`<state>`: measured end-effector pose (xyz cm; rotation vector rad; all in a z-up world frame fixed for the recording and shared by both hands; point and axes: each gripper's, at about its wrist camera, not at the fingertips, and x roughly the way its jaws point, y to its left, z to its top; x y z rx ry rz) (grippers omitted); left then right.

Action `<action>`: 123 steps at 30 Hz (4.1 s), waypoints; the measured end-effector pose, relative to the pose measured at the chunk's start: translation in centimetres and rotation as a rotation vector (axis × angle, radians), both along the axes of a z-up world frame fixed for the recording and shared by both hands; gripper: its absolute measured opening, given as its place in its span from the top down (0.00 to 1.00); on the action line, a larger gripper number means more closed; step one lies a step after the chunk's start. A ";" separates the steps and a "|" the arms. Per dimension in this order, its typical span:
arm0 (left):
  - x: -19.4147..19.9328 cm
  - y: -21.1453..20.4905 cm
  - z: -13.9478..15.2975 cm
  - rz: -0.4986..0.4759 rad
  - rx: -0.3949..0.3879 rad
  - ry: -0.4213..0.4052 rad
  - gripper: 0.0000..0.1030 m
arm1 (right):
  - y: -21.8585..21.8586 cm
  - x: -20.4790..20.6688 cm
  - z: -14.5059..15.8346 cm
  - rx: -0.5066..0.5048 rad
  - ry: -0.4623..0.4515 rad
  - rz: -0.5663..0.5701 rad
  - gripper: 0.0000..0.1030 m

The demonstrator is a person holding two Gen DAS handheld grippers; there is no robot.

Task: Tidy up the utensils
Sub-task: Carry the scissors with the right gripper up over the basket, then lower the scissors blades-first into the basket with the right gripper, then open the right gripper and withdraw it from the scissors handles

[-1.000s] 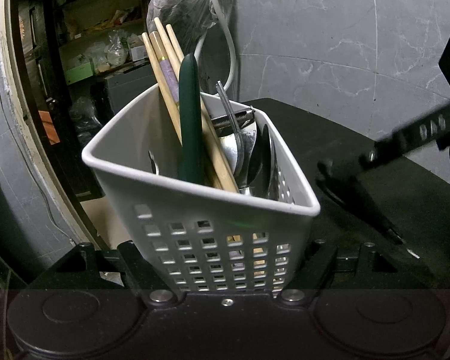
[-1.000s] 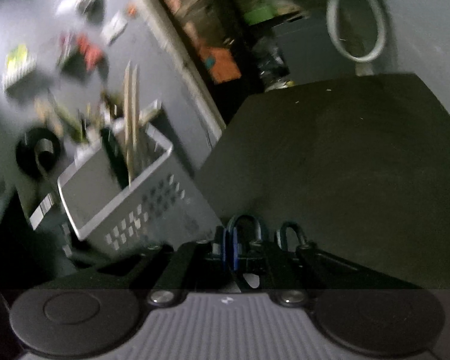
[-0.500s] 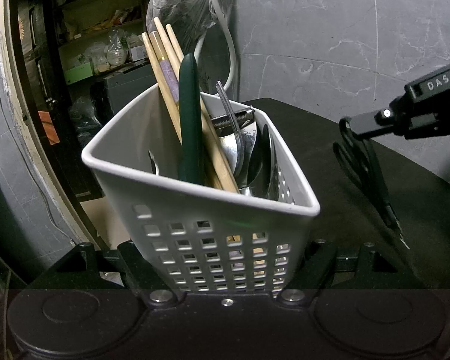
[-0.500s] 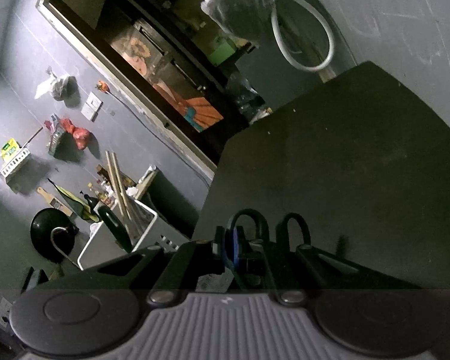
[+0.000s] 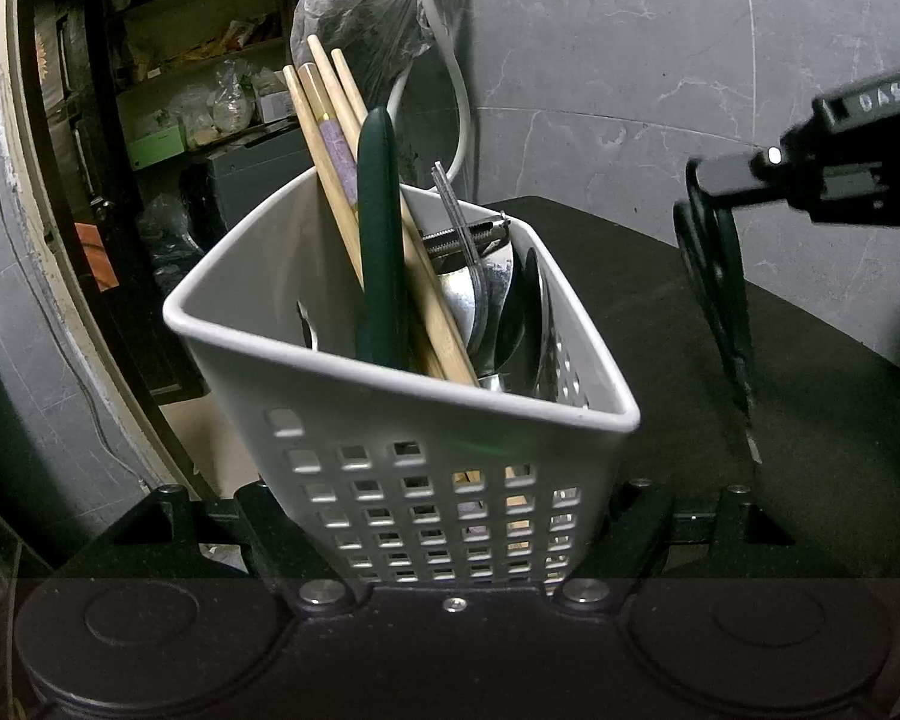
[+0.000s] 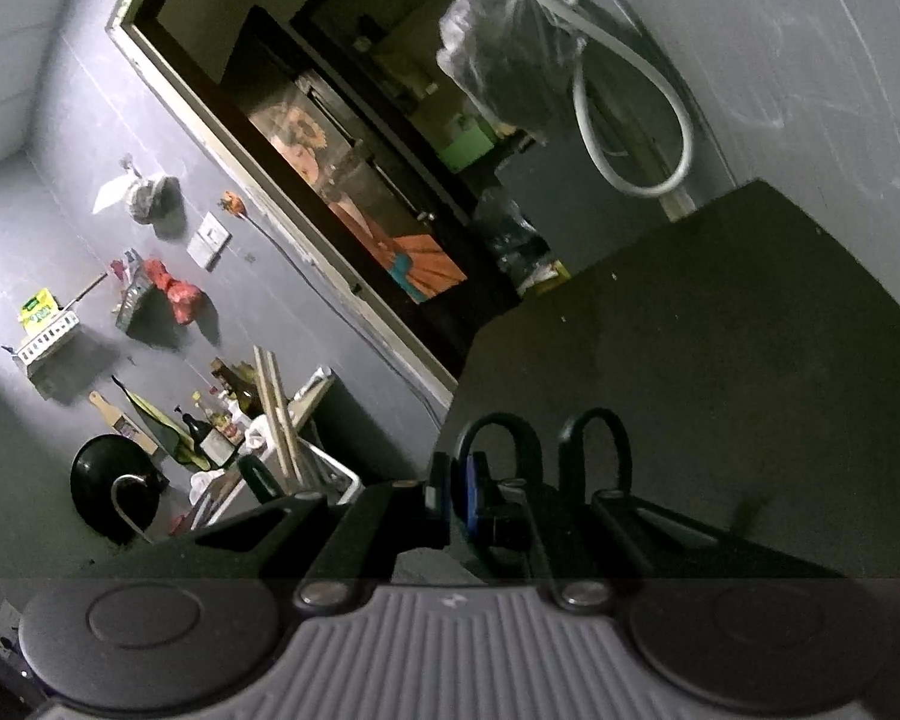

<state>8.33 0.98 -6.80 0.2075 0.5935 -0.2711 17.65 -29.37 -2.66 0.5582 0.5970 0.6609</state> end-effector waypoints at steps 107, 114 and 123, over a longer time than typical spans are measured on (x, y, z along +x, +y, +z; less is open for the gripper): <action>-0.1 0.1 -0.2 0.000 -0.001 -0.002 0.24 | 14.3 -1.0 9.9 -0.138 -0.274 0.413 0.91; 0.2 0.1 -0.2 0.000 -0.001 -0.002 0.24 | 14.3 -1.0 9.9 -0.140 -0.273 0.414 0.91; 0.2 0.1 -0.2 0.000 -0.001 -0.003 0.24 | 13.8 -1.0 9.4 -0.144 -0.269 0.397 0.88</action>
